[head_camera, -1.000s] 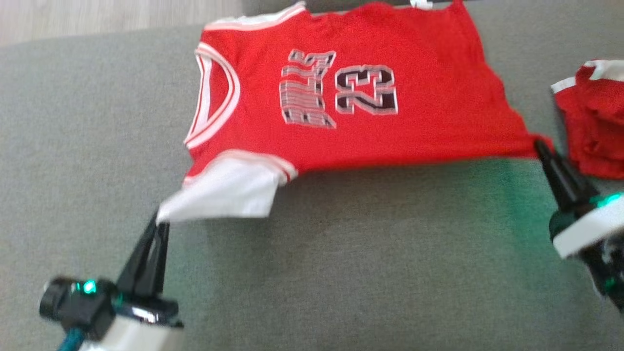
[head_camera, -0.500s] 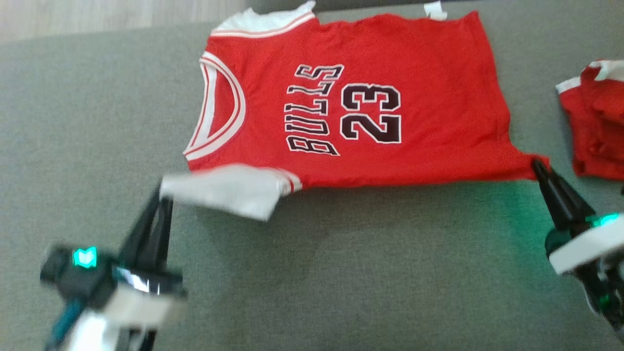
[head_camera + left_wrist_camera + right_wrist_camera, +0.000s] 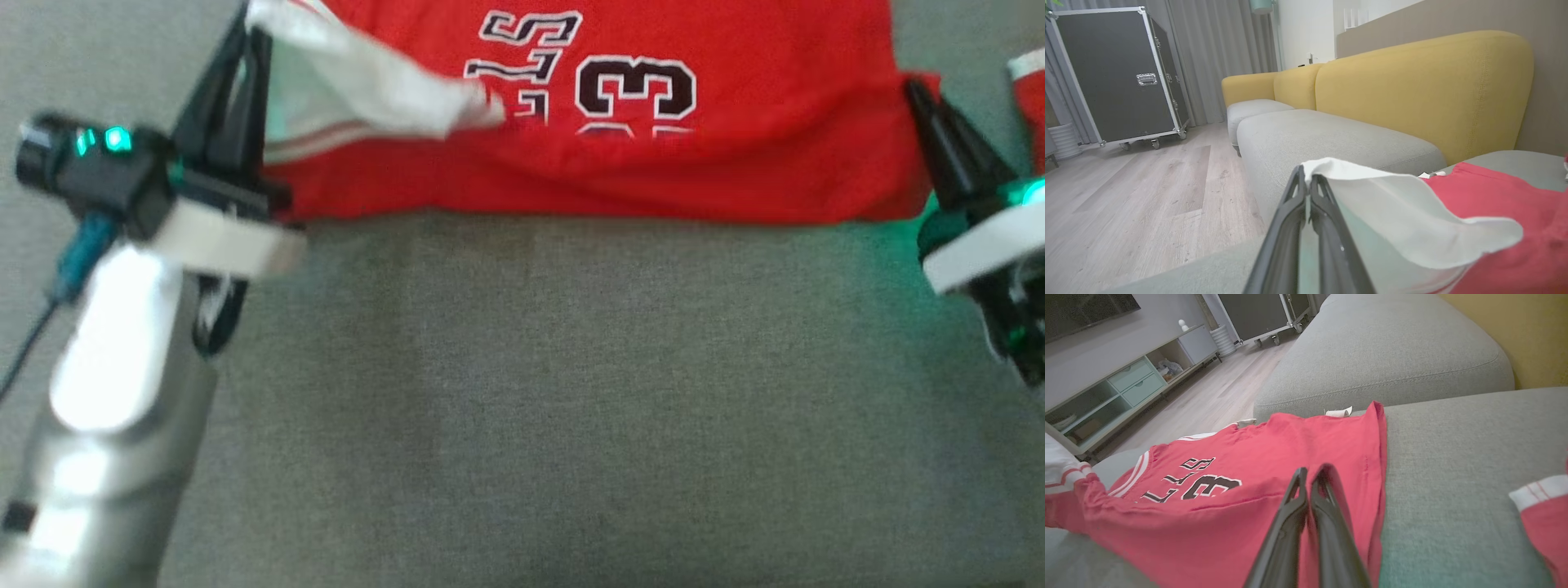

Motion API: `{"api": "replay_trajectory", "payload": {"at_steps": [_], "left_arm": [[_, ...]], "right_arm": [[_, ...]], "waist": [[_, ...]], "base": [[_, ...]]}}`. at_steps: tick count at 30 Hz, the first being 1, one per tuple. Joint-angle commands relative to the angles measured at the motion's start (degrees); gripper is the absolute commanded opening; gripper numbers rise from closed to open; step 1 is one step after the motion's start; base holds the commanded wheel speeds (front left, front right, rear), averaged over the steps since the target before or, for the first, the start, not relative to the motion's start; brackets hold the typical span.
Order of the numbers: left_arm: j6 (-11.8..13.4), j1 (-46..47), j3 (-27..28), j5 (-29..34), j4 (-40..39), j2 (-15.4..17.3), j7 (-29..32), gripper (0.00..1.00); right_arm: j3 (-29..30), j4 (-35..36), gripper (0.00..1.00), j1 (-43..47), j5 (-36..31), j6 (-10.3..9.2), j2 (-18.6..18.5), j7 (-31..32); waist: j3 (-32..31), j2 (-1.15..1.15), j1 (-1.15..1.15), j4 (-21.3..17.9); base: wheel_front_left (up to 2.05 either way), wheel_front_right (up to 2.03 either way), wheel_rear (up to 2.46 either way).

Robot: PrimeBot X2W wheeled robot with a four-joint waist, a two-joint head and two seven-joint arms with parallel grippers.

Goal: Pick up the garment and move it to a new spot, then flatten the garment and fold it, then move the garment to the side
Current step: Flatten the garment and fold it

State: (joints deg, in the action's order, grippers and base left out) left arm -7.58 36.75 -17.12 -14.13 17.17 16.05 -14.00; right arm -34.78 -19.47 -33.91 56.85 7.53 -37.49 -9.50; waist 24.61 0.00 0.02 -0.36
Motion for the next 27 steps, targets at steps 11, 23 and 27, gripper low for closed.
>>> {"api": "replay_trajectory", "payload": {"at_steps": [11, 23, 27], "left_arm": [[0.1, 12.72, -3.93, -0.74, 8.98, 4.73, -0.97, 0.0], [0.41, 1.49, -0.72, -2.84, 13.83, 3.17, -0.99, 1.0], [0.46, -2.95, -0.32, -4.21, 17.52, 2.6, -0.99, 1.0]], "right_arm": [[-2.62, -5.21, 0.39, -7.68, -0.99, -0.04, 1.72, -1.18], [-6.11, -8.33, 1.0, -3.33, 1.6, -0.04, -0.79, -3.59], [-5.5, -8.0, 1.0, -1.36, 2.28, -0.04, -2.22, -4.33]], "waist": [[5.13, 0.0, -0.02, -1.47], [-0.03, 0.0, -0.02, -1.64], [-0.78, 0.0, -0.02, -1.91]], "base": [[0.0, 0.0, 0.0], [0.0, 0.0, 0.0], [0.0, 0.0, 0.0]]}}
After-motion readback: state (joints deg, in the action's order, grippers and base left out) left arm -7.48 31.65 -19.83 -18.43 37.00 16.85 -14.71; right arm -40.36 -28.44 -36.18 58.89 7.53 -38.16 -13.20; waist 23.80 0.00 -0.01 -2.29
